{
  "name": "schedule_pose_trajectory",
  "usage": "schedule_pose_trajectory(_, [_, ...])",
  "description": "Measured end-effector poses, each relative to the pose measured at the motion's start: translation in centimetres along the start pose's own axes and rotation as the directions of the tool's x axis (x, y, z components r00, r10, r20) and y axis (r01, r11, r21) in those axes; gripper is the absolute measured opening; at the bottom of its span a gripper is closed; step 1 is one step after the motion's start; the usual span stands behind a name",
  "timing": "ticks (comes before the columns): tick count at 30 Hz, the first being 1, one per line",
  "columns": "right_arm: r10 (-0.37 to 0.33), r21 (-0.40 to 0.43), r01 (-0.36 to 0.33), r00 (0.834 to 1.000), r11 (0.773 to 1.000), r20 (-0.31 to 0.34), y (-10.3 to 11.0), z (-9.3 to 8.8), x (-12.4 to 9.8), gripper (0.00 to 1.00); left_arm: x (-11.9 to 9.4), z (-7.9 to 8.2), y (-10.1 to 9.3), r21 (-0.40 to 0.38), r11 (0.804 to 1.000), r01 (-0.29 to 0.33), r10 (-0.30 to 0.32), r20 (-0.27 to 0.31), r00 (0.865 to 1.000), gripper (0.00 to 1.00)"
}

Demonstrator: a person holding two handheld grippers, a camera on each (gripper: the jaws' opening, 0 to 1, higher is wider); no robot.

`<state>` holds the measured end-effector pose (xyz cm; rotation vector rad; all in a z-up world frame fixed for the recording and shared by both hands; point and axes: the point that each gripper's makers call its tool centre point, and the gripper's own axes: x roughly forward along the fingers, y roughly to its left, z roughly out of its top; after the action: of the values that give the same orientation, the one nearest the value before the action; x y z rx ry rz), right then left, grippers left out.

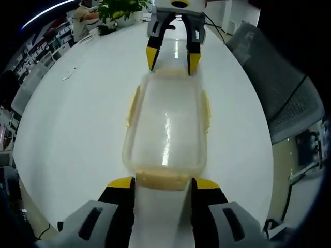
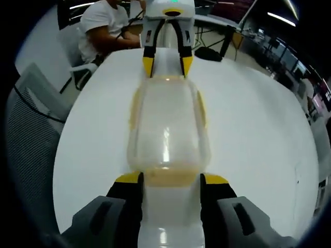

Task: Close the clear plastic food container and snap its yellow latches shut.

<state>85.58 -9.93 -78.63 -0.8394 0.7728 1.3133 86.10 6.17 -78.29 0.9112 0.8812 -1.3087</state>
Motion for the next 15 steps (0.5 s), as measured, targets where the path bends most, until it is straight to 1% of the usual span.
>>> schedule_pose_trajectory(2, [0.007,0.005,-0.007,1.0,1.0,-0.007,0.05,0.0,0.17,0.38,0.36,-0.07,-0.07,0.004,1.0,0.012,-0.012,-0.005,1.0,0.36])
schedule_pose_trajectory(3, [0.008,0.006,-0.008,1.0,1.0,-0.01,0.06,0.02,0.25,0.38,0.33,0.18,-0.1,-0.004,1.0,0.025,-0.025,0.01,1.0,0.36])
schedule_pose_trajectory(6, [0.016,0.002,-0.016,1.0,1.0,-0.017,-0.02,0.07,0.4,0.38,0.28,0.28,-0.04,0.017,0.999,0.037,-0.037,0.006,0.999,0.36])
schedule_pose_trajectory(15, [0.065,0.012,-0.065,0.997,0.998,-0.031,0.46,0.11,0.6,0.37,0.14,0.22,0.01,0.051,0.998,0.044,-0.043,-0.019,0.999,0.34])
